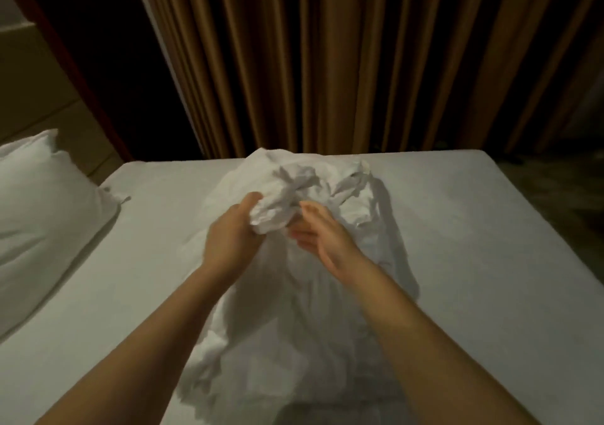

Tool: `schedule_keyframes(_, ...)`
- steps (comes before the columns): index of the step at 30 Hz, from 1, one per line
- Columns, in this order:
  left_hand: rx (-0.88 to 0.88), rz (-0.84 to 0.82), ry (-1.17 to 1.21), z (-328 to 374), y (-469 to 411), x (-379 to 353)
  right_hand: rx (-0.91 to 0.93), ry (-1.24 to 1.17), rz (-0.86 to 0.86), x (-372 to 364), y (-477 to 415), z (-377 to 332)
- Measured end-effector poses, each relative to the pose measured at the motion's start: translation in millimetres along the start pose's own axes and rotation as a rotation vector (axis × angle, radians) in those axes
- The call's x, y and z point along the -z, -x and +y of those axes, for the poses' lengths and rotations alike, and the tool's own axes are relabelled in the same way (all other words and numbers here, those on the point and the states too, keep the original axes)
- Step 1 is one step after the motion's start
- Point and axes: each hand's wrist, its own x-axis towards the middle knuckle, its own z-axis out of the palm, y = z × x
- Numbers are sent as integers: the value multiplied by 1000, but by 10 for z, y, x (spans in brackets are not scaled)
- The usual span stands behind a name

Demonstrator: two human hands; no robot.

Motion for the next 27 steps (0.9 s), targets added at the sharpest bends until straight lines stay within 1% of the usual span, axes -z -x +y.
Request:
schedule_keyframes(2, 55, 66, 70, -67, -121, 37, -42, 67, 260, 442, -5, 458)
schedule_keyframes(3, 74, 98, 75, -109, -181, 75, -142, 135, 371, 659, 28, 734)
schedule_keyframes(4, 86, 123, 72, -149, -238, 121, -261, 214, 439, 845, 86, 1034)
schedule_keyframes(5, 104, 137, 72, -178, -283, 171, -377, 279, 458, 971, 166, 1331)
schedule_keyframes(6, 123, 142, 77, -200, -317, 210, -453, 308, 450, 1041, 241, 1640)
schedule_keyframes(8, 151, 130, 87, -225, -349, 237, -534, 370, 444, 1016, 373, 2109)
schedule_keyframes(9, 156, 124, 90, -233, -350, 238, -549, 377, 464, 924, 421, 2199)
schedule_keyframes(10, 154, 122, 94, -231, -348, 238, -550, 335, 481, 842, 457, 2256)
schedule_keyframes(13, 164, 119, 94, -255, -353, 257, -624, 252, 442, 695, 434, 2220)
schedule_keyframes(14, 168, 119, 89, -264, -346, 271, -601, 227, 419, 664, 438, 2223)
schedule_keyframes(15, 171, 121, 84, -286, -335, 281, -581, 199, 343, 619, 441, 2189)
schedule_keyframes(16, 175, 128, 83, -303, -323, 299, -541, 147, 340, 587, 429, 2101)
schedule_keyframes(18, 196, 154, 104, -294, -297, 375, -464, 43, 402, 635, 316, 1849)
schedule_keyframes(19, 201, 176, 126, -274, -304, 434, -409, 17, 463, 667, 189, 1613)
schedule_keyframes(20, 193, 204, 151, -207, -315, 502, -352, 44, 490, 697, 66, 1277)
schedule_keyframes(23, 126, 276, 226, 164, -367, 646, -101, 103, 486, 760, -136, 19)
schedule_keyframes(25, 39, 270, 268, 500, -340, 594, 111, 84, 336, 706, -42, -679)
schedule_keyframes(26, -3, 248, 283, 650, -307, 526, 152, 118, 253, 681, 38, -799)
schedule_keyframes(27, -34, 219, 303, 756, -275, 436, 140, 144, 197, 702, 119, -826)
